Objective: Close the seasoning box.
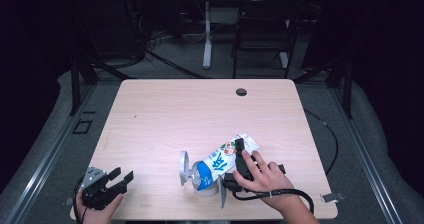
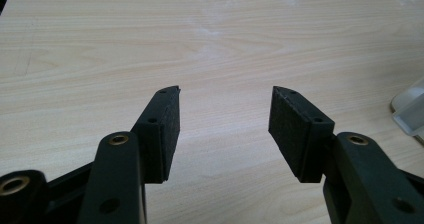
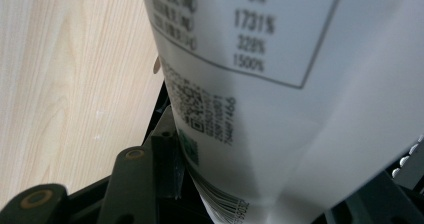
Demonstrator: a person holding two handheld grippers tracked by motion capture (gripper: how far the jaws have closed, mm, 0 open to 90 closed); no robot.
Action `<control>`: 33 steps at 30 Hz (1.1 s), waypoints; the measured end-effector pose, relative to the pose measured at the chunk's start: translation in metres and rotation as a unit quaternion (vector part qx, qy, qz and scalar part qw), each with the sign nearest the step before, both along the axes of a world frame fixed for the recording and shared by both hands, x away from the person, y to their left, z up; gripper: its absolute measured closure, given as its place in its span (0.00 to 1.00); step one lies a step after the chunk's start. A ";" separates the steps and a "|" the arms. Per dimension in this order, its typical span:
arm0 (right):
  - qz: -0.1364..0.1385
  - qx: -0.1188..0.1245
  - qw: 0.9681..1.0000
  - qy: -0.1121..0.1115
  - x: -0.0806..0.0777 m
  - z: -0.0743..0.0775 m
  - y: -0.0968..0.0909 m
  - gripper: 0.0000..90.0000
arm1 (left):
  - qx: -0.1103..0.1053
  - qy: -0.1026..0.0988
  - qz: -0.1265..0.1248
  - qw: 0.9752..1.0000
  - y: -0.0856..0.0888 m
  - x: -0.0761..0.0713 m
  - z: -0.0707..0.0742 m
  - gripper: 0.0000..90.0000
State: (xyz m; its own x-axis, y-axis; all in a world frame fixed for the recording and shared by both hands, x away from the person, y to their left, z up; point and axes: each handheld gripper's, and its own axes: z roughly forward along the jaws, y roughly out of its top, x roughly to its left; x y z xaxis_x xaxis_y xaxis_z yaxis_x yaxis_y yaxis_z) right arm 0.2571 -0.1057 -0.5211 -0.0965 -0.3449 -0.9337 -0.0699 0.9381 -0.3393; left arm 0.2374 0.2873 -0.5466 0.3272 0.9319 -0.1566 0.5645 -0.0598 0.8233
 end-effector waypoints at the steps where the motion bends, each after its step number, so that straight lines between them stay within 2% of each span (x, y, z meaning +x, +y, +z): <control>1: 0.001 0.000 1.000 -0.001 0.000 0.000 0.000 0.55 | 0.000 0.000 0.000 1.000 0.000 0.000 0.000 0.52; 33: 0.008 0.001 1.000 -0.005 -0.001 0.002 0.001 0.59 | 0.000 0.001 0.002 1.000 0.000 0.000 0.000 0.52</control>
State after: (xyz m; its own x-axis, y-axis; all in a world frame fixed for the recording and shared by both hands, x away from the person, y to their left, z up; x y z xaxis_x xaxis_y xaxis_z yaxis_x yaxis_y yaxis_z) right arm 0.2563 -0.1050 -0.5186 -0.0816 -0.3451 -0.9350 -0.0808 0.9373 -0.3389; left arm 0.2373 0.2877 -0.5465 0.3237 0.9328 -0.1584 0.5668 -0.0571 0.8219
